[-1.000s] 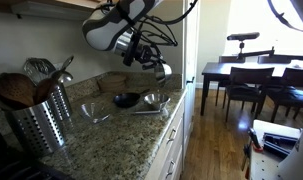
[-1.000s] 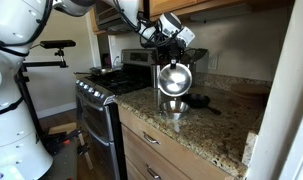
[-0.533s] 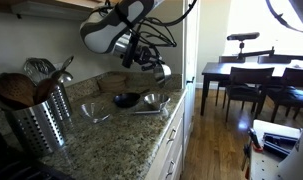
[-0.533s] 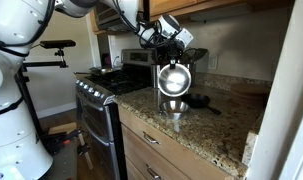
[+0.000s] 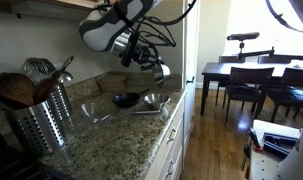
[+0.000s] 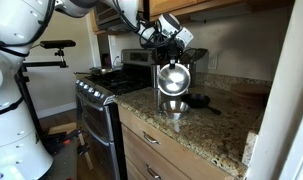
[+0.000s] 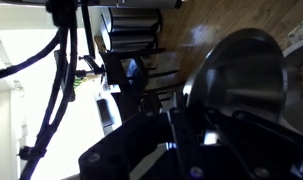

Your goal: Pour the contents in the bowl on the left into the bowl on the right

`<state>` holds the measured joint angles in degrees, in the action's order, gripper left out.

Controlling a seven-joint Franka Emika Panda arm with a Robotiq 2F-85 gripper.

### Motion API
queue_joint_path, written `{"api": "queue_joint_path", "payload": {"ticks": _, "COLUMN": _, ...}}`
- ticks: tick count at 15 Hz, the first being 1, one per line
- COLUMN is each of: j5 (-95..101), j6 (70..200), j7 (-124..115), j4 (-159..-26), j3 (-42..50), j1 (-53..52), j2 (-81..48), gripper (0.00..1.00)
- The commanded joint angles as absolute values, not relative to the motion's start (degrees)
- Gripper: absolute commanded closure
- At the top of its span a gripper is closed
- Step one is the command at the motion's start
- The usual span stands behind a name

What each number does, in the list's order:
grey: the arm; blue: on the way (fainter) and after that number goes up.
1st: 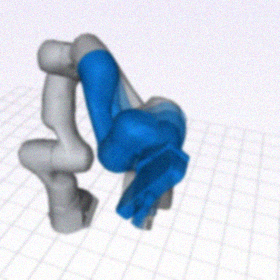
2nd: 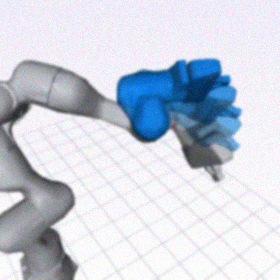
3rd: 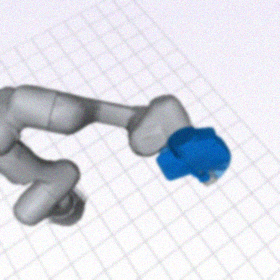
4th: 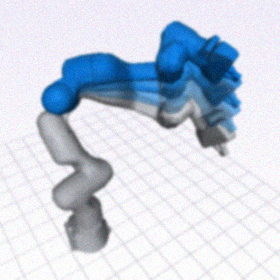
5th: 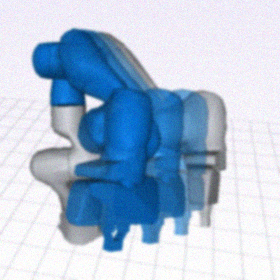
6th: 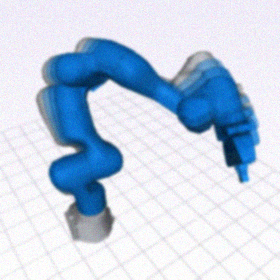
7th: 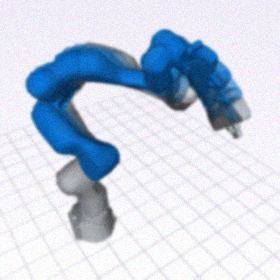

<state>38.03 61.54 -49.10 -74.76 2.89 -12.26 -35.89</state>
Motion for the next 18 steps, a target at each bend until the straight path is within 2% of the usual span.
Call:
{"api": "queue_joint_path", "payload": {"ticks": 1, "j5": 34.1, "j6": 60.9, "j7": -47.3, "j4": -74.6, "j3": 1.9, "j1": -11.3, "j2": -33.6, "gripper": 0.92}}
{"api": "queue_joint_path", "payload": {"ticks": 18, "j5": 18.8, "j6": 64.0, "j7": -50.1, "j4": -79.9, "j3": 0.5, "j1": -12.3, "j2": -27.9, "gripper": 0.92}}
